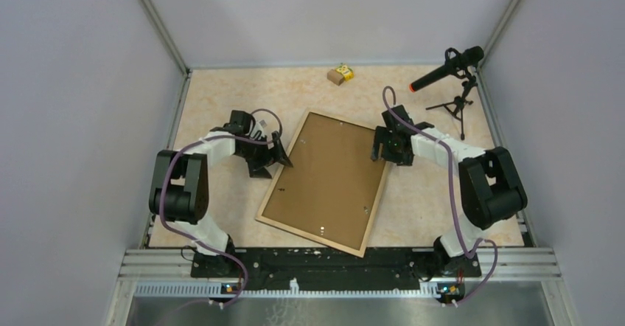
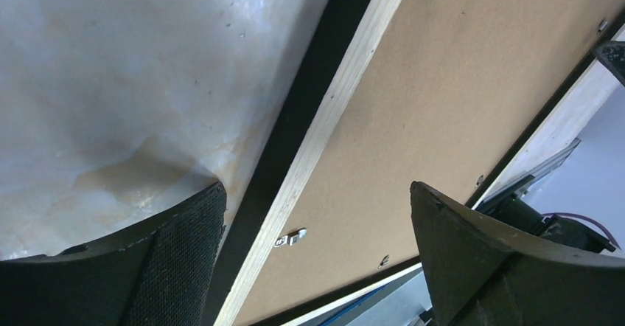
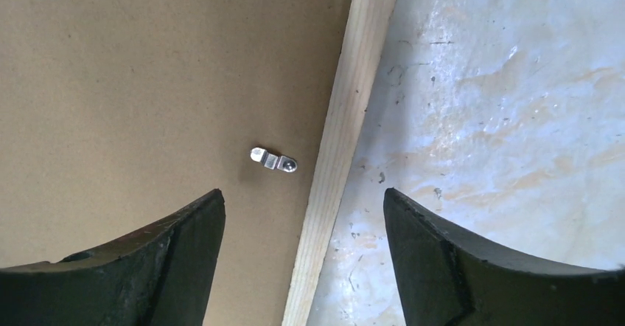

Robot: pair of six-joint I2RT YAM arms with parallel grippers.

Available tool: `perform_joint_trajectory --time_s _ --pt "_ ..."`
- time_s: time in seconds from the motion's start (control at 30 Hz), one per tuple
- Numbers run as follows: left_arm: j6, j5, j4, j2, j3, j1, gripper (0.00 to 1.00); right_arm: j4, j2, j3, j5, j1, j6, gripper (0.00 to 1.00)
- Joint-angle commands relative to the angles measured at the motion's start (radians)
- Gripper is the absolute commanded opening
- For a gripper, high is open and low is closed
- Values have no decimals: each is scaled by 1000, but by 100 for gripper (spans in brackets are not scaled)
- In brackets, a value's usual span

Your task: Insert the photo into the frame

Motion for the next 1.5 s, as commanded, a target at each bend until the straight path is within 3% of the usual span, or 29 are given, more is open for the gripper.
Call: perform_joint_trajectory --time_s 0.0,0.4,0.73,0.97,1.3,1.47 --pt "94 51 -44 59 59 -1 97 -26 32 65 50 -5 -79 75" --pt "59 134 -40 103 91 -9 95 0 108 85 108 -6 -101 64" --pt "50 167 5 133 56 -10 95 25 123 56 144 -5 -4 50" --pt "46 184 16 129 47 -8 95 2 137 44 157 -5 68 34" --pt "34 220 35 131 29 -8 95 -61 178 66 187 -8 191 0" --pt "27 228 42 125 21 -7 95 -112 179 78 181 -4 272 0"
